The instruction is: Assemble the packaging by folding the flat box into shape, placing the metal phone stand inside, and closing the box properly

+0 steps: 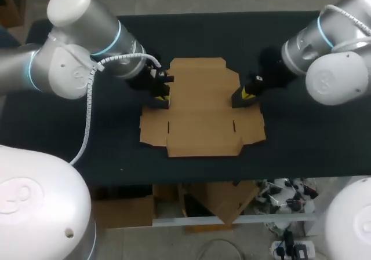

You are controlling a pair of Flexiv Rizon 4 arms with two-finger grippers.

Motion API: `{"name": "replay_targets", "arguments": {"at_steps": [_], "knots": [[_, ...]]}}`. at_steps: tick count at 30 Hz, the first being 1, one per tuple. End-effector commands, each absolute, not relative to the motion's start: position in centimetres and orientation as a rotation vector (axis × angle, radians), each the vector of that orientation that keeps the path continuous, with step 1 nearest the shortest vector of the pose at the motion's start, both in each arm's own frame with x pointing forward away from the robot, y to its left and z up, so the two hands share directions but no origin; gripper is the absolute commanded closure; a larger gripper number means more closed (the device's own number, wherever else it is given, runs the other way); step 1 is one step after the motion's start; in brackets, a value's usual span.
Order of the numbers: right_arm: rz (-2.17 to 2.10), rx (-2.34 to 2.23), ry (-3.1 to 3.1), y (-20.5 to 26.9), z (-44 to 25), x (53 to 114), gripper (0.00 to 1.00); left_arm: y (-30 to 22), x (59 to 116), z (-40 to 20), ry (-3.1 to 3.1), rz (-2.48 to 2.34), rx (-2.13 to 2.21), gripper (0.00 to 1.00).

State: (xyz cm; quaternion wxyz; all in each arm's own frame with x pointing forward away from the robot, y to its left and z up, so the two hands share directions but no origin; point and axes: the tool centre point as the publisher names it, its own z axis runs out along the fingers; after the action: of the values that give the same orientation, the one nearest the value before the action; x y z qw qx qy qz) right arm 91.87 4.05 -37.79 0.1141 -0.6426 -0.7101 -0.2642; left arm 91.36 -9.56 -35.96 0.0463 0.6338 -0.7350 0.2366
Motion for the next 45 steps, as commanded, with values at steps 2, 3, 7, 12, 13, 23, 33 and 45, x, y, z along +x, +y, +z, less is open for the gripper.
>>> {"name": "replay_targets", "arguments": {"at_steps": [2,3,7,12,13,23,33,45], "knots": [[-0.965,-1.603,-1.911,1.4,-35.1,91.6,0.00,-7.9,90.7,-34.6,-2.220,0.751,1.891,0.00],[-0.970,-1.605,-1.911,1.2,-35.0,91.7,0.00,-7.7,90.7,-34.5,-2.216,0.752,1.873,0.00],[-1.019,-1.548,-1.899,0.1,-34.6,92.1,0.00,-6.8,90.8,-33.9,-2.189,0.774,1.810,0.00],[-1.056,-1.495,-1.855,-0.7,-34.6,92.8,0.00,-5.8,91.0,-33.2,-2.163,0.802,1.795,0.00],[-1.060,-1.495,-1.848,-0.8,-34.6,93.0,0.00,-5.5,91.1,-33.0,-2.159,0.812,1.780,0.00],[-1.117,-1.502,-1.759,-1.4,-34.3,93.9,0.00,-3.9,91.6,-32.1,-2.104,0.873,1.749,0.00],[-1.133,-1.543,-1.686,-1.4,-33.9,94.7,0.00,-2.5,92.4,-31.0,-2.062,0.928,1.739,0.00],[-1.122,-1.548,-1.682,-1.8,-33.4,94.5,0.00,-1.9,92.5,-30.3,-2.058,0.900,1.761,0.00]]}}
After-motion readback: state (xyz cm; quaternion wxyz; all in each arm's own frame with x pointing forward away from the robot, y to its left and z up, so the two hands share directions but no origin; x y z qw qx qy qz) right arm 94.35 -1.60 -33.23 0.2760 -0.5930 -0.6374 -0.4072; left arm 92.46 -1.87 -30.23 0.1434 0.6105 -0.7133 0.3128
